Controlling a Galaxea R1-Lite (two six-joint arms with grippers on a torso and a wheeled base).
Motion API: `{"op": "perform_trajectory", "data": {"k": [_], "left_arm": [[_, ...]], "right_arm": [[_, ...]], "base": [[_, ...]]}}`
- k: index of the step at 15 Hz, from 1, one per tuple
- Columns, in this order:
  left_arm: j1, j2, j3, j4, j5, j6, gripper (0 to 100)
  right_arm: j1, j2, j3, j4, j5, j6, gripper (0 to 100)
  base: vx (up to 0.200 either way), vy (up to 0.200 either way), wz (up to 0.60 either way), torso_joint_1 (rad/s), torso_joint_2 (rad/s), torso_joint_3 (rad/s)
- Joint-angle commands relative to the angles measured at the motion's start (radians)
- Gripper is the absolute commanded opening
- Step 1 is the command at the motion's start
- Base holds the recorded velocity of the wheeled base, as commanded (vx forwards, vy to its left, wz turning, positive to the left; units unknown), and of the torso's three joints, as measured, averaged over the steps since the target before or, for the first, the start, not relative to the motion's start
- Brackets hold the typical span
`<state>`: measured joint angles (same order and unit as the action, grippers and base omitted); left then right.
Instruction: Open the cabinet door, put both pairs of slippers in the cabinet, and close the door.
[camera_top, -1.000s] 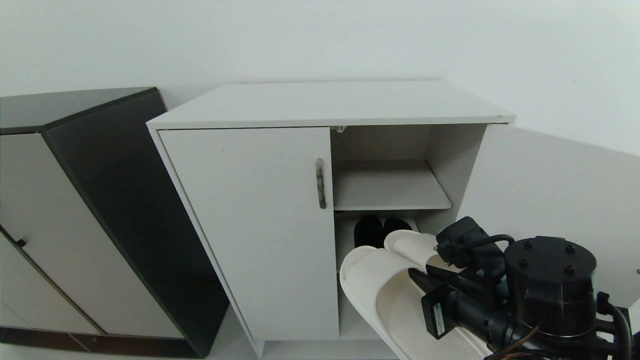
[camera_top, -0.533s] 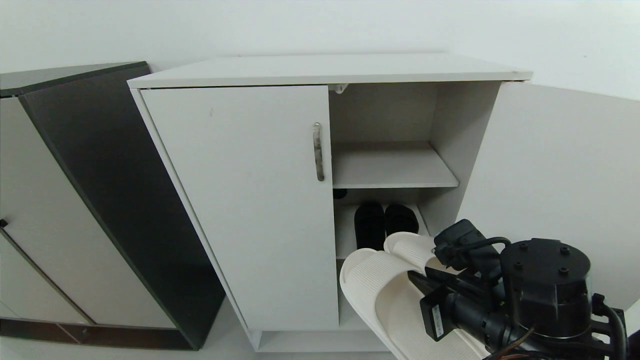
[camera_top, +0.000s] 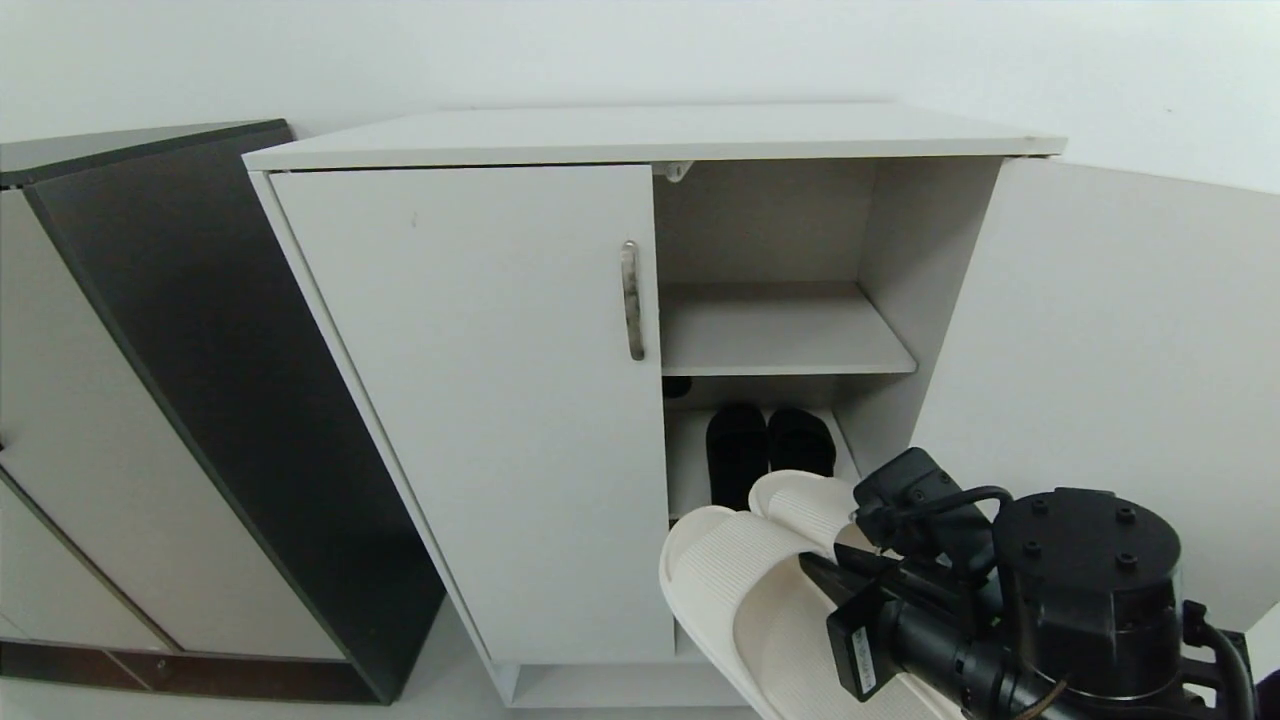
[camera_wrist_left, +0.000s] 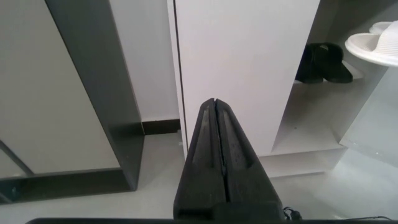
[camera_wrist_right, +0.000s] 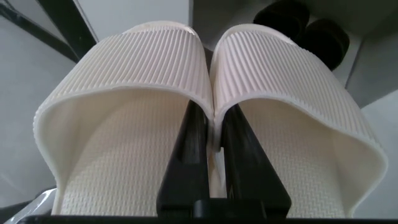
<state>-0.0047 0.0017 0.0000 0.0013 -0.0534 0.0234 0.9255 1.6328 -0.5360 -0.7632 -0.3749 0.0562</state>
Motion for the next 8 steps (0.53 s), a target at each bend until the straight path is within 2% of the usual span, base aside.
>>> {"op": "perform_trajectory", "data": {"k": [1,2,5,8], "left_arm": [[0.002,0.000,0.000,0.000,0.000,0.000,0],[0.002,0.000,0.000,0.000,0.000,0.000,0],[0.002,0.000,0.000,0.000,0.000,0.000,0],[0.002,0.000,0.000,0.000,0.000,0.000,0]], "right_arm": [[0.010,0.022,-0.009,0.001,-0.004,0.002,0],[0.010,0.022,-0.012,0.001,-0.004,0.004,0],[0.027,0.027,-0.036,0.002,-0.013,0.010,0],[0.104,0.079,-0.142,0.042,-0.107,0.074,0]], "base": [[0.000,-0.200,0.00,0.002,0.00,-0.002],[0.000,-0.200,0.00,0.002,0.01,0.007],[0.000,0.000,0.00,0.000,0.00,0.000],[0.000,0.000,0.00,0.000,0.00,0.000]]}}
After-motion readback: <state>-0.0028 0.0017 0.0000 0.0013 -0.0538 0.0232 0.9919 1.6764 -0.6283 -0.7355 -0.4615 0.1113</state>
